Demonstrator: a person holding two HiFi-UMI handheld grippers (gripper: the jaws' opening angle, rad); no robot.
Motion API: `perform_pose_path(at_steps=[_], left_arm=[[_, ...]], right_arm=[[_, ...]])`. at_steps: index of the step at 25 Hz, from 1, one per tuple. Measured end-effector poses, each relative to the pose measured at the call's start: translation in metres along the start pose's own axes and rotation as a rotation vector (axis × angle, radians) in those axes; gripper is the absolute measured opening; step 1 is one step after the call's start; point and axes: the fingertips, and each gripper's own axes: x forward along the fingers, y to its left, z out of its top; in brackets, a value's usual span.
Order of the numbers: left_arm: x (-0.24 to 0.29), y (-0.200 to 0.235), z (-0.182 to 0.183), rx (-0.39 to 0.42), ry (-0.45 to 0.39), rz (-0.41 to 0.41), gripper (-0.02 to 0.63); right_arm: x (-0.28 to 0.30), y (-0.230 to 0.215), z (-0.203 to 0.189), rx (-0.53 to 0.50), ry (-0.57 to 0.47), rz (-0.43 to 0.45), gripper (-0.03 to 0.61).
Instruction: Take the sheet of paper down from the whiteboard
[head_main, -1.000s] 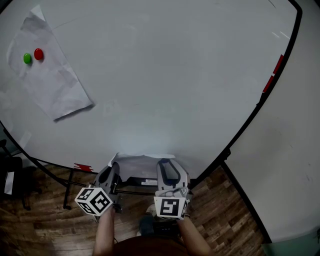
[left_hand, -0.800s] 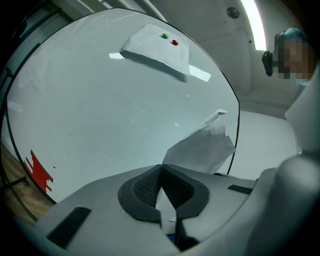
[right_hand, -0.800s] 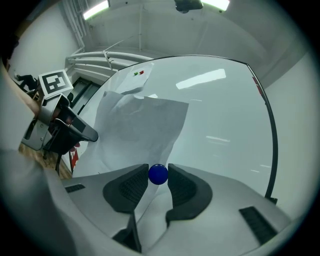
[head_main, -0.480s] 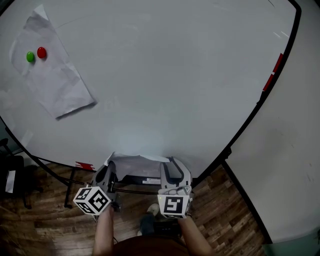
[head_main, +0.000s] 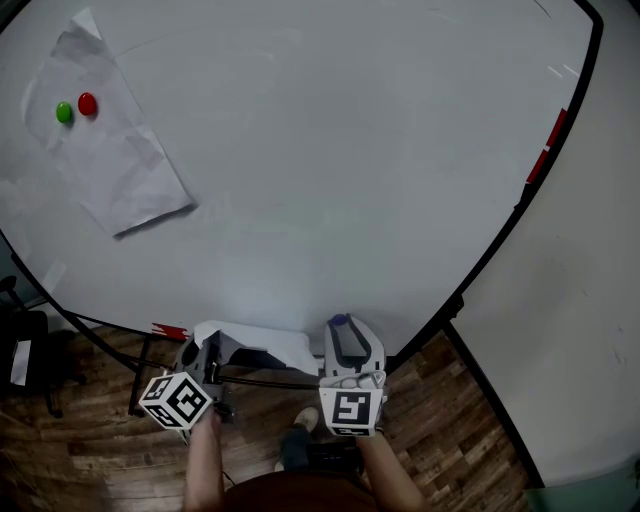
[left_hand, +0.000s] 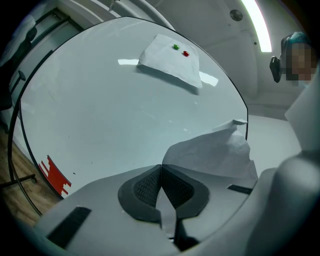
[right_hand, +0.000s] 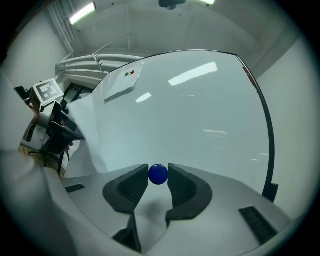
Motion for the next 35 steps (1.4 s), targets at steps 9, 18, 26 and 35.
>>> perform_pose_path(at_steps=[9,18,26,35], left_arm=[[0.0014,0.0024,0.0008,0.0,0.004,-0.004,0.025],[0.001,0.0049,0.002,-0.002,0.0,-0.003,0.025],[0.001,0.005,0.004,-0.003,-0.002,-0.006,0.025],[0.0015,0.0047,0.003,-0.007,0.002,-0.01,0.025]], right_arm=[[0.0026,0.0021,-0.0009,0.014,0.008,0.0,0.135],[0.0034,0.0014,-0.0012,0.005,0.016,-0.012,0.135],[0.0035,0.0026,-0.0014,0.002,0.022,-0.01,0.135],[0.0036,0.0025,-0.0039,0.001,0.034,-0.009,0.135]])
